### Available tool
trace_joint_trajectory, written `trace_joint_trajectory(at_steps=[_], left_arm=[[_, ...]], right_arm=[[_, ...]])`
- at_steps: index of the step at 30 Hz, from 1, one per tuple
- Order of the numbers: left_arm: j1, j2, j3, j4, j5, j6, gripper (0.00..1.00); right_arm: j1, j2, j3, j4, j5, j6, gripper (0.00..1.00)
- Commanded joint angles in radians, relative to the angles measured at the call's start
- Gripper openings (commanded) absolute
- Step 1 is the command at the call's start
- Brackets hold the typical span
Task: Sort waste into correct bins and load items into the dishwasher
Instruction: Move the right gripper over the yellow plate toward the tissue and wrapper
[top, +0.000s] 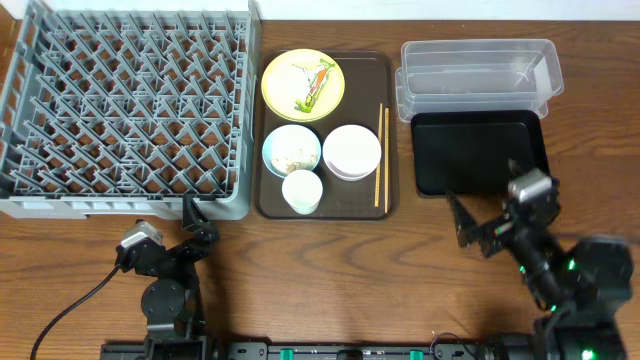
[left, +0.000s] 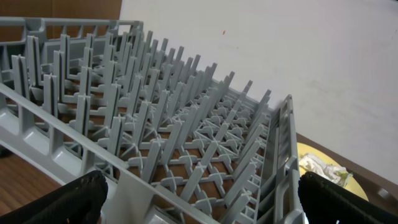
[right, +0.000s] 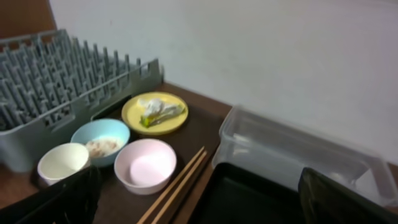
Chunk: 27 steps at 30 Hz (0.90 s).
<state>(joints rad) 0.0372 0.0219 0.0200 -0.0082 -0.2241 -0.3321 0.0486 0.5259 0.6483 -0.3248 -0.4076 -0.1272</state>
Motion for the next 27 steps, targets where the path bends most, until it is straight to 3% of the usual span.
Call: trace_joint_trajectory(at_steps=[1,13,27], left_arm=[[-0.004,0.002,-0.016,-0.043,-0.026,0.018,1.0],[-0.004,0.002,-0.016,-0.043,-0.026,0.018,1.0],[-0.004,0.002,-0.016,-0.042,-0.026,0.018,1.0]], right_arm=[[-0.002,0.113,0.126,-0.042,-0.042,0.014,0.99],[0.088,0.46,0.525,-0.308,-0.045,-0.042,0.99],[0.261,0.698,0.759,-0.464,0.053,-0.098,0.99]])
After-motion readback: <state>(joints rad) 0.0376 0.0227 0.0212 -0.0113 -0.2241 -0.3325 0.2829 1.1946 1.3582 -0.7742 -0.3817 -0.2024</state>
